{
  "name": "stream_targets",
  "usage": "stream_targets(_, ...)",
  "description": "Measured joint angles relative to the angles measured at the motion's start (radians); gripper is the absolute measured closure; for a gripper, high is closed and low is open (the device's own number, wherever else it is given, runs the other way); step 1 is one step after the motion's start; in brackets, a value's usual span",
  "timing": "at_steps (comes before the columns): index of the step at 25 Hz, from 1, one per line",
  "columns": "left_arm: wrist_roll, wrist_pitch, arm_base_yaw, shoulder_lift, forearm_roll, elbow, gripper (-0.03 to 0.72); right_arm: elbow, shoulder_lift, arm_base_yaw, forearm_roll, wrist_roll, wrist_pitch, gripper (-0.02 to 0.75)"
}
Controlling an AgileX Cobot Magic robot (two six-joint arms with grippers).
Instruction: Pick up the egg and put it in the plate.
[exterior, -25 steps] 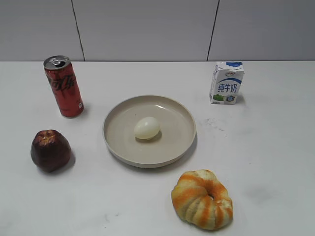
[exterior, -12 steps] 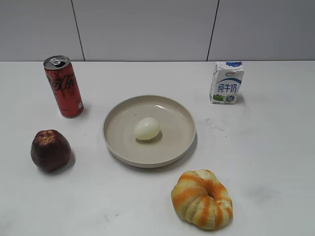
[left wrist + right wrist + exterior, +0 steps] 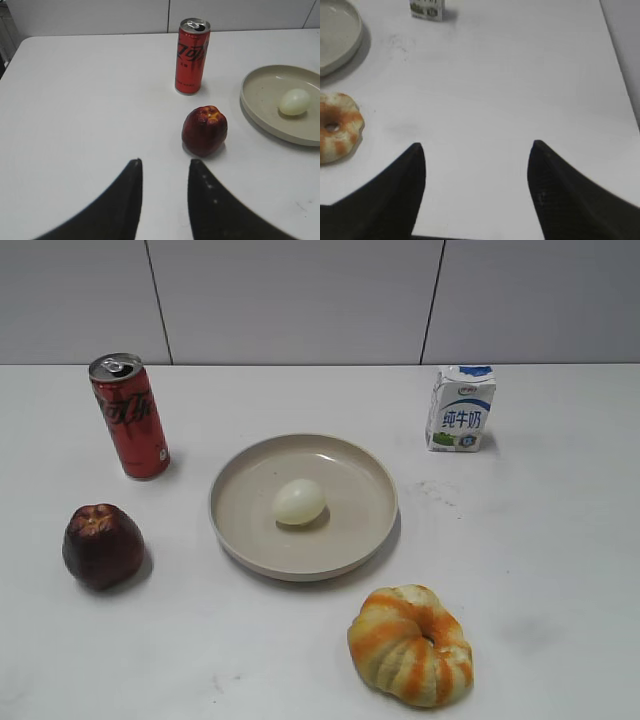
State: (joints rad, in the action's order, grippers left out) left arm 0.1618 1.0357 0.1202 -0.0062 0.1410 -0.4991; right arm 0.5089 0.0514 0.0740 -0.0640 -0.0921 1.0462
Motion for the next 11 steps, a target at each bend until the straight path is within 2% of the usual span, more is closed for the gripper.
stream_targets(11, 0.0, 0.0, 0.0, 0.0, 0.0, 0.0, 0.459, -0.001, -0.056, 0.0, 0.003, 0.001, 0.001, 0.254)
